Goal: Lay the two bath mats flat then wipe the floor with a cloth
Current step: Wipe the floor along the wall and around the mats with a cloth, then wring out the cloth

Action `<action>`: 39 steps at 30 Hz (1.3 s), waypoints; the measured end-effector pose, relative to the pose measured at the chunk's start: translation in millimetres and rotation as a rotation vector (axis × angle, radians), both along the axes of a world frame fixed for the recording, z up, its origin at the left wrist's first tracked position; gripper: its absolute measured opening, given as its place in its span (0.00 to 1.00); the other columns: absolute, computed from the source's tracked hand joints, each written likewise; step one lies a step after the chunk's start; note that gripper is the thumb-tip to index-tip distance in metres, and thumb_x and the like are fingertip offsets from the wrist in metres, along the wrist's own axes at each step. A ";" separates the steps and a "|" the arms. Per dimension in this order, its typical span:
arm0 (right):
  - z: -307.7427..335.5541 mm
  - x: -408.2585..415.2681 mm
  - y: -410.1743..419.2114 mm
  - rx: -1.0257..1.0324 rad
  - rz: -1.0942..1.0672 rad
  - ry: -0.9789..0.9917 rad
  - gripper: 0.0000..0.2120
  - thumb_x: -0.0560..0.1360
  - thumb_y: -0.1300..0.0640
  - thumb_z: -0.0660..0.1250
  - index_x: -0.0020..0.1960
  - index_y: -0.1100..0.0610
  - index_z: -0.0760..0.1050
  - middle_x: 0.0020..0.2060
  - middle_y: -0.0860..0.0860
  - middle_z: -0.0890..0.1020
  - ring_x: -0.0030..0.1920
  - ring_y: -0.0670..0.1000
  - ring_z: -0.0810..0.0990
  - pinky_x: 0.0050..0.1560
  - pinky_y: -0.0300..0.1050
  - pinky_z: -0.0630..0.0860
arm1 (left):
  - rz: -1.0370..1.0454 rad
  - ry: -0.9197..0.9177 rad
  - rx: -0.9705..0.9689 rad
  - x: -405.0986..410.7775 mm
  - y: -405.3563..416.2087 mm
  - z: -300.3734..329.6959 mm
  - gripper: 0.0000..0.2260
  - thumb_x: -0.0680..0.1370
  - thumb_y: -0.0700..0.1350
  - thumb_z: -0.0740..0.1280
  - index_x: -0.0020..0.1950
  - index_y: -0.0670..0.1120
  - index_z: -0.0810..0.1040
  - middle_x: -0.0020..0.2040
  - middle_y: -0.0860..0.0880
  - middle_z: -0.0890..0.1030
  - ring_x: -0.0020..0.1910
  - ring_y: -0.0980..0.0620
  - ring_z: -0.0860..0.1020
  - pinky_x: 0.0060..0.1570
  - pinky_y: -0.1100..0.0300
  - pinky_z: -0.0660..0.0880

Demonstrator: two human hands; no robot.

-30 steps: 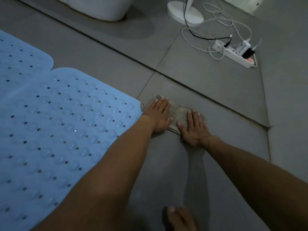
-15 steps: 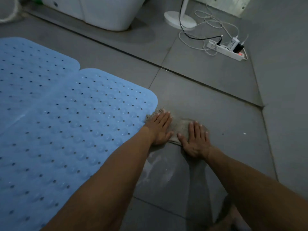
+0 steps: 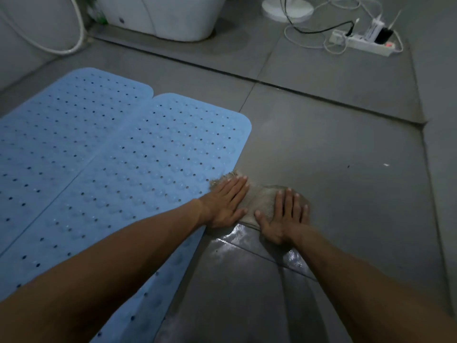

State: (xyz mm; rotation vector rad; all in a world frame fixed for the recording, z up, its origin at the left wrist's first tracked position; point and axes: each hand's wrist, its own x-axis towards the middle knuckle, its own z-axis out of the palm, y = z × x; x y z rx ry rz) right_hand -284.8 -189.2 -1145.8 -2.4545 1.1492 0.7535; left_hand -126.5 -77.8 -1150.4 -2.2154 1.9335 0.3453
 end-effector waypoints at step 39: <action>283.9 113.3 43.0 0.272 0.684 -0.121 0.23 0.72 0.54 0.70 0.62 0.57 0.66 0.54 0.56 0.79 0.51 0.58 0.79 0.44 0.47 0.68 | 0.840 0.316 0.128 29.1 103.3 285.6 0.10 0.76 0.50 0.68 0.51 0.44 0.78 0.45 0.49 0.70 0.47 0.47 0.76 0.41 0.61 0.66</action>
